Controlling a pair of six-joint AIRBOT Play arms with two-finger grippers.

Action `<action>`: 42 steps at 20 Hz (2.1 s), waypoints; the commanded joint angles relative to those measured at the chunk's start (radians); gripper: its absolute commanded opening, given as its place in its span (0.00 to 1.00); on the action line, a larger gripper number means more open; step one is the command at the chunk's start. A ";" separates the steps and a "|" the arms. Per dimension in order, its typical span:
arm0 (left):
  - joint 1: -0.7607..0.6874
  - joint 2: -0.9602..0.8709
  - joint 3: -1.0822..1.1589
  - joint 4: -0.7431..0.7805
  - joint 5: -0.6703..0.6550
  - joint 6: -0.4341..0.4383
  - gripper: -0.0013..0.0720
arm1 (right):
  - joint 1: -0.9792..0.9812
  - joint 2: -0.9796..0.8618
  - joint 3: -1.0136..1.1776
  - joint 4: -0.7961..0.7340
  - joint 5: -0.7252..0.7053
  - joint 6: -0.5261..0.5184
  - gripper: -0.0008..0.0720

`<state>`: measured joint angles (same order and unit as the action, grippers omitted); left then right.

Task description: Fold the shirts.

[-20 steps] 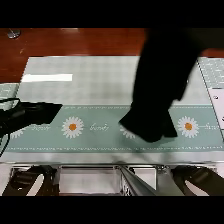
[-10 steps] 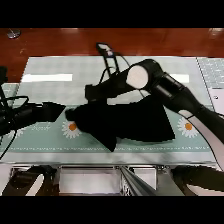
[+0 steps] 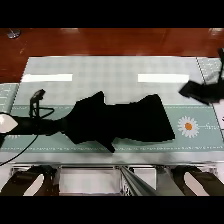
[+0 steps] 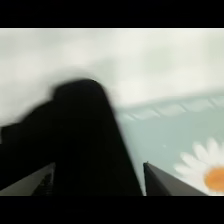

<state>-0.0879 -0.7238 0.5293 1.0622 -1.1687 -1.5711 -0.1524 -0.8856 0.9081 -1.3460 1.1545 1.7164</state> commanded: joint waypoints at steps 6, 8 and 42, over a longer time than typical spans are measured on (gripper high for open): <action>-0.012 -0.287 -0.101 -0.266 0.170 0.140 0.97 | -0.165 0.171 -0.468 0.232 -0.005 -0.168 0.85; -0.071 -0.364 -0.090 -0.374 0.263 0.193 0.97 | -0.151 0.127 -0.468 0.187 -0.003 -0.139 0.85; 0.402 0.149 1.297 0.061 -0.172 0.185 0.05 | 0.096 0.240 1.093 0.041 0.161 -0.115 0.04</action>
<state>0.3737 -0.6762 1.7859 0.8165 -1.2839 -1.3136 -0.0570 -0.7586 1.9705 -1.1339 1.2663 1.5517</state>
